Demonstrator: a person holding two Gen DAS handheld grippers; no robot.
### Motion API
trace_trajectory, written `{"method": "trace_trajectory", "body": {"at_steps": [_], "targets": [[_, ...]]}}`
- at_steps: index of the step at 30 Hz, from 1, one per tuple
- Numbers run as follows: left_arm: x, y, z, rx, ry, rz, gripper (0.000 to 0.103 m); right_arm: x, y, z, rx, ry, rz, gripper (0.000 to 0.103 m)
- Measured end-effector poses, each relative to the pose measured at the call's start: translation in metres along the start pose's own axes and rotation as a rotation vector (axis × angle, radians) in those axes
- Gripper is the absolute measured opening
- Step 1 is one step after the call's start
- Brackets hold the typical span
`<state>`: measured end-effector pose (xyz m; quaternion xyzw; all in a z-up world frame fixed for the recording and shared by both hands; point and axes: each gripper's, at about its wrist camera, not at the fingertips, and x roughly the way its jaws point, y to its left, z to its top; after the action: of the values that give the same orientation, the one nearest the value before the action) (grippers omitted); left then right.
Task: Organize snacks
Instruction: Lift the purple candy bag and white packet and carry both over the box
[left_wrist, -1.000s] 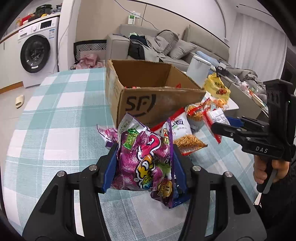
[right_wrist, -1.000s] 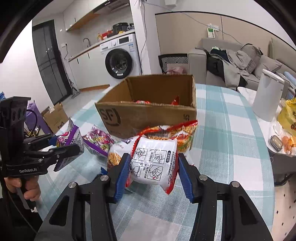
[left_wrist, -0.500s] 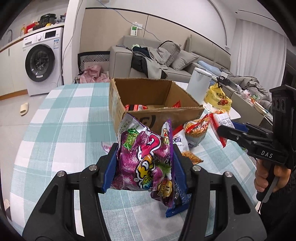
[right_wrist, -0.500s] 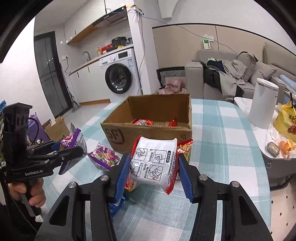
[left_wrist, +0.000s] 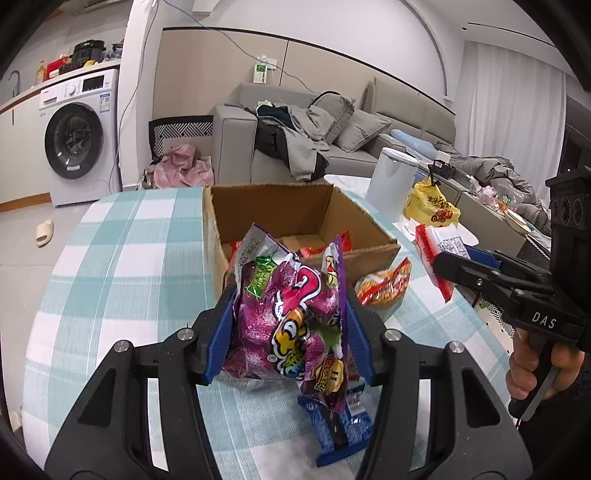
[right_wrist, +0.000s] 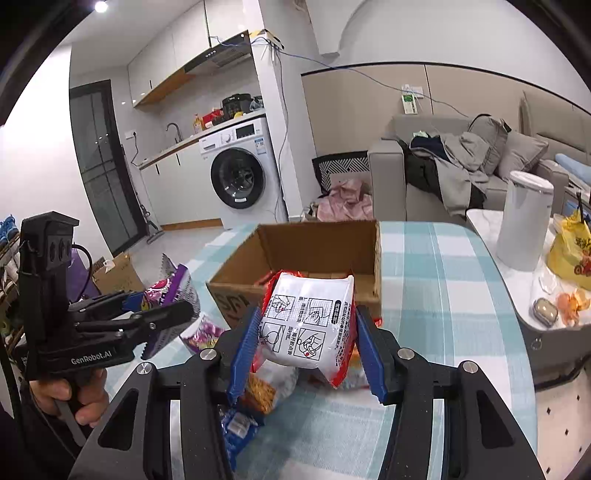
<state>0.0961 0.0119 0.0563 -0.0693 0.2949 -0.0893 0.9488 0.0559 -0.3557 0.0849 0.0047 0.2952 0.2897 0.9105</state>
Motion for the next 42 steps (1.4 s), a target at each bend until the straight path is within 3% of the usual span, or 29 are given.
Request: {"method": "trace_trajectory", "body": {"at_steps": [25,42], "targets": [[0.062,0.000,0.065,0.029,-0.021,0.009,0.052,0.044,-0.010,0.051,0.002,-0.014,0.009,0.052],[0.124,0.009,0.075,0.020,0.022,0.038,0.052,0.087,-0.032,0.060,0.074,0.028,-0.002,0.052]]}}
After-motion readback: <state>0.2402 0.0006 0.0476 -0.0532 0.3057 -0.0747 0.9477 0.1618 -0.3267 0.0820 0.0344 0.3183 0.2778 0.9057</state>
